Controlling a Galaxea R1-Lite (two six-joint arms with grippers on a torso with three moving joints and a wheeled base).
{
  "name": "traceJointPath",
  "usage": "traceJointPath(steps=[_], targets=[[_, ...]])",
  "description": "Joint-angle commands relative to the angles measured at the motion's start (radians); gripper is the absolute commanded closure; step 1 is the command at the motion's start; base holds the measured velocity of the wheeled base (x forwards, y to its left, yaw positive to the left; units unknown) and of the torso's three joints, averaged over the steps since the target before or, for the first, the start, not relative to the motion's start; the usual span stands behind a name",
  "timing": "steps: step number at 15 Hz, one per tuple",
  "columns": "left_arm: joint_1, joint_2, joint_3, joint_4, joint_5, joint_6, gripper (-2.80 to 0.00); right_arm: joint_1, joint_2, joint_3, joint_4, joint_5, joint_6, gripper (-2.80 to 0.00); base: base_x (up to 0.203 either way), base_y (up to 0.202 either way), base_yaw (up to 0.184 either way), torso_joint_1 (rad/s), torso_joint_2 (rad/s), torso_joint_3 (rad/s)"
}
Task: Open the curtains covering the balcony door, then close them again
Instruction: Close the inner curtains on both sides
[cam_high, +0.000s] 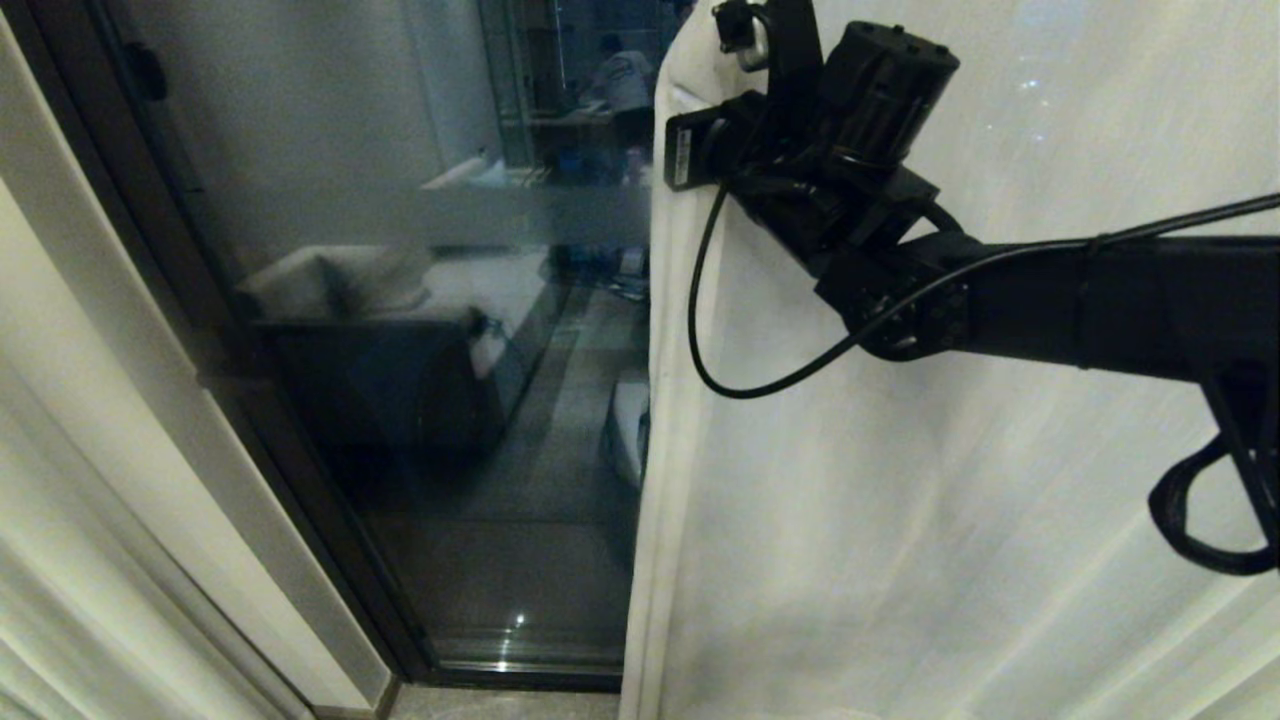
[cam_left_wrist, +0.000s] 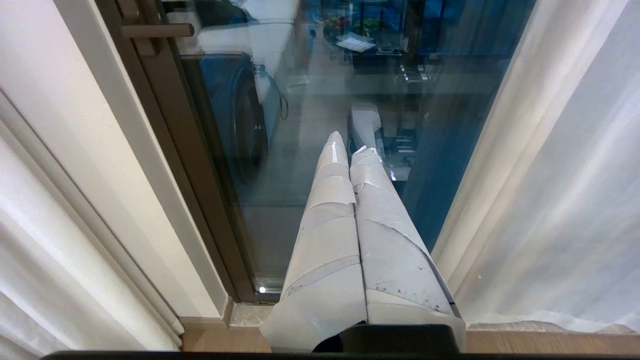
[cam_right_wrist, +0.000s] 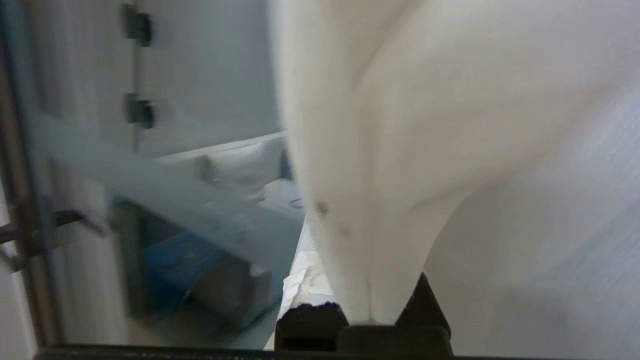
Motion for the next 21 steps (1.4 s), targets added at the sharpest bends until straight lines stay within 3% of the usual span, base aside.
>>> traceJointPath(steps=[1, 9, 15, 16, 21], targets=[[0.000, 0.000, 0.000, 0.000, 0.000, 0.000, 0.00, -0.024, -0.018, 0.000, -0.005, -0.001, -0.004, 0.00, 0.000, 0.000, 0.000, 0.000, 0.00, 0.000], [0.000, 0.000, 0.000, 0.000, 0.000, 0.000, 0.00, -0.173, -0.044, 0.006, -0.006, -0.006, -0.037, 0.00, 0.000, 0.000, 0.000, 0.000, 0.00, 0.000], [0.000, 0.000, 0.000, 0.000, 0.001, 0.000, 0.00, -0.204, -0.044, 0.008, -0.005, -0.005, -0.038, 0.00, 0.000, 0.000, 0.000, 0.000, 0.00, 0.000], [0.000, 0.000, 0.000, 0.000, 0.001, 0.000, 0.00, -0.204, -0.046, 0.008, -0.005, -0.005, -0.039, -2.80, 0.000, 0.000, 0.000, 0.000, 0.00, 0.000], [0.000, 0.000, 0.000, 0.000, 0.001, 0.000, 0.00, -0.205, -0.092, 0.044, -0.008, -0.005, -0.039, -2.80, 0.000, 0.000, 0.000, 0.000, 0.00, 0.000]])
